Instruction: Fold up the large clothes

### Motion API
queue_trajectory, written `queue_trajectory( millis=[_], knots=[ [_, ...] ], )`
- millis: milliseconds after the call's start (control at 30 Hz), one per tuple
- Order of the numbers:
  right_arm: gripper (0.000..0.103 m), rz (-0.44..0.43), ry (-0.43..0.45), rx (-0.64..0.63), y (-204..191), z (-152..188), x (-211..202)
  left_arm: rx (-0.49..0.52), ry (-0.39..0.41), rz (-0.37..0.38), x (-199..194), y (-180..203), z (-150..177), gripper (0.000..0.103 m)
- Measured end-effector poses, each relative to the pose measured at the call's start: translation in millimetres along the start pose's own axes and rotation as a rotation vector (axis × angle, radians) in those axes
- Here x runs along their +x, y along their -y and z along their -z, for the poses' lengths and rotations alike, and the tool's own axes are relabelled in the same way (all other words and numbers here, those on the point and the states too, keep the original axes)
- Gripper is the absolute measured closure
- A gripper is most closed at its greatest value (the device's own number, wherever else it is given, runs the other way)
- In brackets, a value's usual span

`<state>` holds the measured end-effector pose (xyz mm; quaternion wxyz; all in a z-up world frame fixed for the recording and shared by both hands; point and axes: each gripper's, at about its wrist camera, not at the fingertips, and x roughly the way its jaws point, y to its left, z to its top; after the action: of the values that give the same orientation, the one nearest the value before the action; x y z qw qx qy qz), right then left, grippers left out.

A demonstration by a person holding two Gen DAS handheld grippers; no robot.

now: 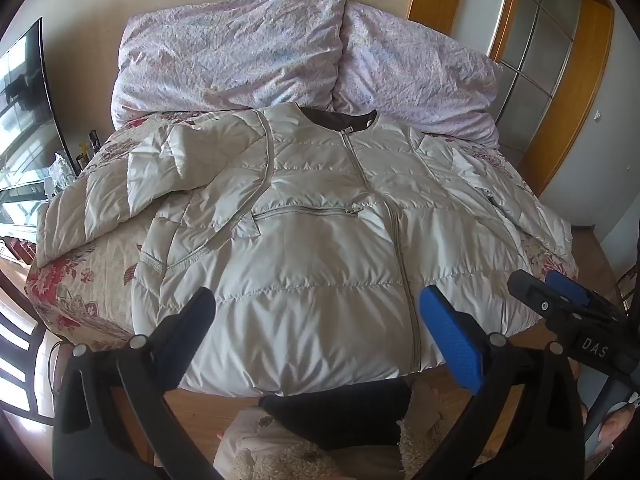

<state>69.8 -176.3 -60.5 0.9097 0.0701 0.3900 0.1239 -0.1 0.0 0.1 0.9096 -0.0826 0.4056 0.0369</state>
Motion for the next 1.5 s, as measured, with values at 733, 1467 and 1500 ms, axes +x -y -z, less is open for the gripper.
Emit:
queue_trajectory(
  millis=[733,1467,1500],
  knots=[
    [0.001,0.0,-0.001,-0.001,0.2,0.0,3.0,-0.003,-0.004,0.002,0.2,-0.2,0.0,0.002],
    [0.001,-0.004,-0.005,0.002,1.8,-0.5,5.9,-0.003,-0.007,0.002,0.3,-0.2,0.0,0.002],
    [0.001,-0.005,-0.005,0.002,1.8,-0.5,5.9,-0.003,-0.006,0.001,0.3,-0.1,0.0,0.002]
  ],
)
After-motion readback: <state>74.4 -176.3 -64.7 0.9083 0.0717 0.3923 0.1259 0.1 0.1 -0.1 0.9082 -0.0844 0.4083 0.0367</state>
